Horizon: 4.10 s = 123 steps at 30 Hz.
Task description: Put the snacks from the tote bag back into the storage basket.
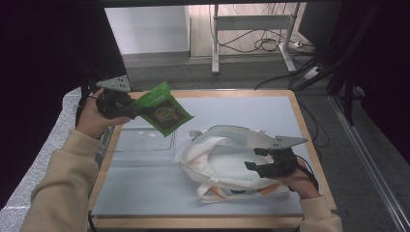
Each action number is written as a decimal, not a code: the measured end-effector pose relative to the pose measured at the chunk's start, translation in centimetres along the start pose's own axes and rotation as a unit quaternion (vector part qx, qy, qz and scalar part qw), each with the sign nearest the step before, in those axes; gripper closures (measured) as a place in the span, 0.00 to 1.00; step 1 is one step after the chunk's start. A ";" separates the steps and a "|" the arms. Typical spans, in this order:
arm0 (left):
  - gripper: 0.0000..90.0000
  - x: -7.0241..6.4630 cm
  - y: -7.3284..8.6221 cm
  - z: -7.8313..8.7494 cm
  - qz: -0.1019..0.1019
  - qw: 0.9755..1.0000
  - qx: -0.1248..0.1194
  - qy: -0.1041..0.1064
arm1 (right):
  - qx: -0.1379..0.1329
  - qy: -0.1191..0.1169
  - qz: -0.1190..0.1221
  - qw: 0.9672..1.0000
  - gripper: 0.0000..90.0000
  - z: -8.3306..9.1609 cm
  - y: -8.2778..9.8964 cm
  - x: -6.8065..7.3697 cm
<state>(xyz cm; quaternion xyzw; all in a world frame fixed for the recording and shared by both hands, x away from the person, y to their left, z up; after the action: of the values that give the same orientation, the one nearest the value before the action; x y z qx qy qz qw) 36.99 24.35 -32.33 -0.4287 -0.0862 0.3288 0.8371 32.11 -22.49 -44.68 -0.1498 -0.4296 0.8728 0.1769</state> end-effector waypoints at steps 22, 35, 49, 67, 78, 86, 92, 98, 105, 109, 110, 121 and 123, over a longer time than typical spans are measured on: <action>0.85 3.1 1.5 0.0 0.037 0.999 0.008 -0.028 | 0.009 -0.001 0.002 1.000 0.37 -0.4 0.2 0.0; 0.85 5.0 2.6 -0.4 0.055 0.998 0.018 -0.041 | 0.010 0.003 0.001 1.000 0.37 -0.4 0.1 -0.1; 0.84 7.3 4.6 -1.3 0.072 0.996 0.030 -0.042 | 0.012 0.005 -0.001 1.000 0.37 -0.4 0.2 -0.2; 0.84 8.7 5.7 -2.3 0.069 0.994 0.076 -0.047 | 0.014 0.007 -0.001 1.000 0.37 -0.5 0.4 -0.2; 0.84 9.1 6.0 -5.1 0.052 0.990 0.129 -0.037 | 0.018 0.007 -0.003 1.000 0.37 -0.6 0.5 -0.3; 0.84 9.4 6.1 -7.7 0.040 0.985 0.165 -0.032 | 0.019 0.008 -0.003 1.000 0.36 -0.6 0.5 -0.4; 0.83 9.4 5.2 -8.9 0.030 0.985 0.166 -0.038 | 0.021 0.008 -0.004 1.000 0.36 -0.7 0.6 -0.4; 0.79 9.3 4.2 -10.3 0.006 0.985 0.153 -0.077 | 0.022 0.008 -0.004 1.000 0.36 -0.7 0.6 -0.5; 0.66 9.9 4.5 -11.6 0.000 0.984 0.134 -0.116 | 0.023 0.008 -0.002 1.000 0.36 -0.7 0.6 -0.4; 0.54 10.2 4.9 -11.9 0.007 0.983 0.125 -0.134 | 0.024 0.008 -0.002 1.000 0.36 -0.8 0.7 -0.5; 0.54 10.2 4.9 -11.9 0.007 0.982 0.124 -0.142 | 0.024 0.008 -0.002 1.000 0.36 -0.8 0.7 -0.5; 0.42 9.3 2.3 -10.2 -0.014 0.986 0.036 -0.164 | 0.029 0.011 0.000 1.000 0.35 -0.9 0.7 -0.4; 0.42 9.0 1.9 -9.9 -0.016 0.987 0.029 -0.160 | 0.029 0.011 0.000 1.000 0.35 -0.9 0.7 -0.4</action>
<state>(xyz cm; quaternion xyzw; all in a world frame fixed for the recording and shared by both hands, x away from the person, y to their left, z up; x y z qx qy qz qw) 47.17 24.22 -41.13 -0.3447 -0.2164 0.3825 0.8295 32.75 -22.45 -45.68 -0.1541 -0.4021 0.8831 0.1864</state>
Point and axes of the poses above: each handheld gripper's, and its own axes: z roughly backward along the jaws, y roughly out of its underside, x roughly to its left, the point moved 1 cm from there along -z, roughly forward along the jaws, and after that the axes turned 13 degrees about z, right-handed, at the moved point
